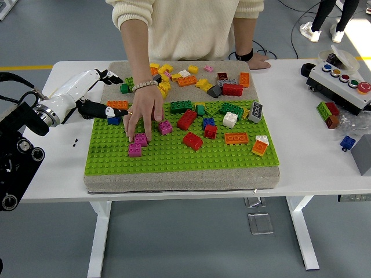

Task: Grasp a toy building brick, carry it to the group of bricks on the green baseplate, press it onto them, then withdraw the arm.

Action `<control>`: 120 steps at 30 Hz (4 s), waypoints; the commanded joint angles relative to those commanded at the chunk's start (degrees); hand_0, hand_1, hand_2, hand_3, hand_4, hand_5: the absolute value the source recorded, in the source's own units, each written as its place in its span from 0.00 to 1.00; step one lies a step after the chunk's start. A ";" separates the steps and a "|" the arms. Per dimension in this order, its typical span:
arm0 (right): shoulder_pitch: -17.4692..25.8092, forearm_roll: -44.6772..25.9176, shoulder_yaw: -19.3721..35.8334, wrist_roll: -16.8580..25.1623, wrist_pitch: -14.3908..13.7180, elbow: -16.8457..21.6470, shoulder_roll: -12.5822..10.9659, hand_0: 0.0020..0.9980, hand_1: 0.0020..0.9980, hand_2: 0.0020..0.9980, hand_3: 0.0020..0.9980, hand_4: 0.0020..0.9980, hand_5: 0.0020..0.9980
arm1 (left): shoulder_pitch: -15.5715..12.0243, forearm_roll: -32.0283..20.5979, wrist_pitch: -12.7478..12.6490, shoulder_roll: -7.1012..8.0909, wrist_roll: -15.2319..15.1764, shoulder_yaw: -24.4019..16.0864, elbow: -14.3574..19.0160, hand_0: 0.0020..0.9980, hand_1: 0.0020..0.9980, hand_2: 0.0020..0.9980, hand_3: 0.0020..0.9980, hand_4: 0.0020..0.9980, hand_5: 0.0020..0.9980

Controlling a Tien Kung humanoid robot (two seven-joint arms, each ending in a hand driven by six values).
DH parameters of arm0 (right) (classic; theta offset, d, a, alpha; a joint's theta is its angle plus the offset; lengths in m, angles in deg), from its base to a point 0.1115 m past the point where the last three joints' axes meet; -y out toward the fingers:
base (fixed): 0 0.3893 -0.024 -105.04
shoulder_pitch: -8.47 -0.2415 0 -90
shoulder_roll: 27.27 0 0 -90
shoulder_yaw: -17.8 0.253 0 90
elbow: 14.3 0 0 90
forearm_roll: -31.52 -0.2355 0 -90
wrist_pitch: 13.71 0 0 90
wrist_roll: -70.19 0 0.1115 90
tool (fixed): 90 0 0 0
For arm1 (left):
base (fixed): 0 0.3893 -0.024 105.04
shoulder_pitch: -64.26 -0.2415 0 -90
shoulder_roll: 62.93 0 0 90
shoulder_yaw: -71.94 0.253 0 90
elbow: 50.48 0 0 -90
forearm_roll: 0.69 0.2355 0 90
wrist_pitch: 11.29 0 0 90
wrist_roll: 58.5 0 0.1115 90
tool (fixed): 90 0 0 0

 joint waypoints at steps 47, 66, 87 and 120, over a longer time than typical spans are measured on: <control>-1.12 -0.65 -1.91 -0.13 -0.34 0.00 0.28 0.75 0.68 0.72 0.65 0.91 0.49 | 2.98 1.27 2.16 -0.67 -2.45 4.78 -6.35 0.75 0.71 0.62 0.68 0.86 0.06; -1.16 -0.99 -1.71 0.03 -0.40 0.00 0.31 0.75 0.68 0.73 0.65 0.91 0.49 | 7.64 1.72 1.26 -4.62 -4.57 10.33 -16.49 0.76 0.71 0.61 0.66 0.86 0.06; -1.38 -1.09 -1.36 -0.02 -0.35 0.00 0.43 0.75 0.68 0.73 0.65 0.91 0.49 | 10.79 1.93 -1.20 -5.35 -7.06 14.37 -24.03 0.75 0.71 0.61 0.64 0.84 0.02; -1.62 -1.03 -2.50 -0.03 -0.34 0.00 0.56 0.75 0.67 0.72 0.65 0.91 0.49 | 13.46 2.22 -3.06 -6.63 -6.73 16.54 -31.20 0.75 0.72 0.62 0.65 0.85 0.04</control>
